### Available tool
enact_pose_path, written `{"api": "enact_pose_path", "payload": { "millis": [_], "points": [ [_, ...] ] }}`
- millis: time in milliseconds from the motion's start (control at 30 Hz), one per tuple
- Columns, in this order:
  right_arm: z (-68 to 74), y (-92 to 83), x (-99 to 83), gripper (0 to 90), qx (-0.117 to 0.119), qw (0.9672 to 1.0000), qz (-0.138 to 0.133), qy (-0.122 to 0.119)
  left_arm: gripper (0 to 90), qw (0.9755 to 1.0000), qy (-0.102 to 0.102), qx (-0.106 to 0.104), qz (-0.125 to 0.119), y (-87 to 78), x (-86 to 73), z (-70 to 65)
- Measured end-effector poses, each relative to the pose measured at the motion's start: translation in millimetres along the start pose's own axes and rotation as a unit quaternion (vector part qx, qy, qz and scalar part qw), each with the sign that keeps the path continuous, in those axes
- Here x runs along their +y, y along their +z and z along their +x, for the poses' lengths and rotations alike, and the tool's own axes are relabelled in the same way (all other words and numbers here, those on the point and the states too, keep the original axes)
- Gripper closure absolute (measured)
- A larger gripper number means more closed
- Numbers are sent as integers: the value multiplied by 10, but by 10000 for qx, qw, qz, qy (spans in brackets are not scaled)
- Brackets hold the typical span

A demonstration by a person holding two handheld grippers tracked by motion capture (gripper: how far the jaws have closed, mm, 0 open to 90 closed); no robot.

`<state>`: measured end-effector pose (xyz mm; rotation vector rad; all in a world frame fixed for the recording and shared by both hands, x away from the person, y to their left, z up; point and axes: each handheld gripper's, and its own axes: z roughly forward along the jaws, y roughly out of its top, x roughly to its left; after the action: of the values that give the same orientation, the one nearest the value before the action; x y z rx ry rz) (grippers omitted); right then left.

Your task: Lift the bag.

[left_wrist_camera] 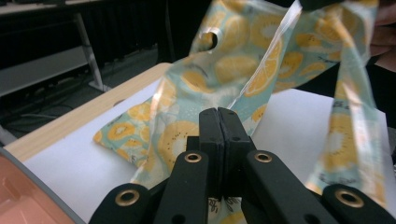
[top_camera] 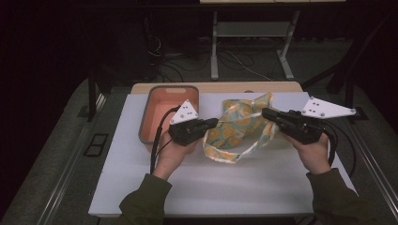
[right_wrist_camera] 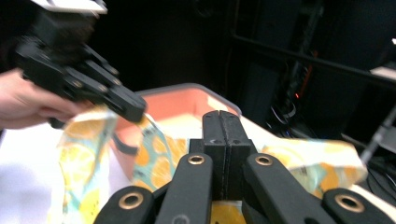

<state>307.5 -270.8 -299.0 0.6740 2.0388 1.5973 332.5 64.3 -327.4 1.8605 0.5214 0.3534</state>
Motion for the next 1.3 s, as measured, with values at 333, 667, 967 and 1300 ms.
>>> {"api": "enact_pose_path", "payload": {
  "millis": [333, 667, 967, 1300],
  "points": [
    [-243, 232, -414, 900, -231, 9954, 872, 326, 888, 9994, -156, 107, 303, 283, -109, 121],
    [-343, 381, -721, 879, -96, 9872, 1459, 636, 859, 9974, -325, 50, 644, 437, -285, 144],
    [-320, 187, -760, 716, 353, 9838, 1527, 872, 741, 9960, -434, -229, 749, 320, -440, 41],
    [-252, -107, -726, 409, 579, 9840, 1283, 1091, 332, 9956, -630, -384, 579, -4, -506, -38]
  ]
}}
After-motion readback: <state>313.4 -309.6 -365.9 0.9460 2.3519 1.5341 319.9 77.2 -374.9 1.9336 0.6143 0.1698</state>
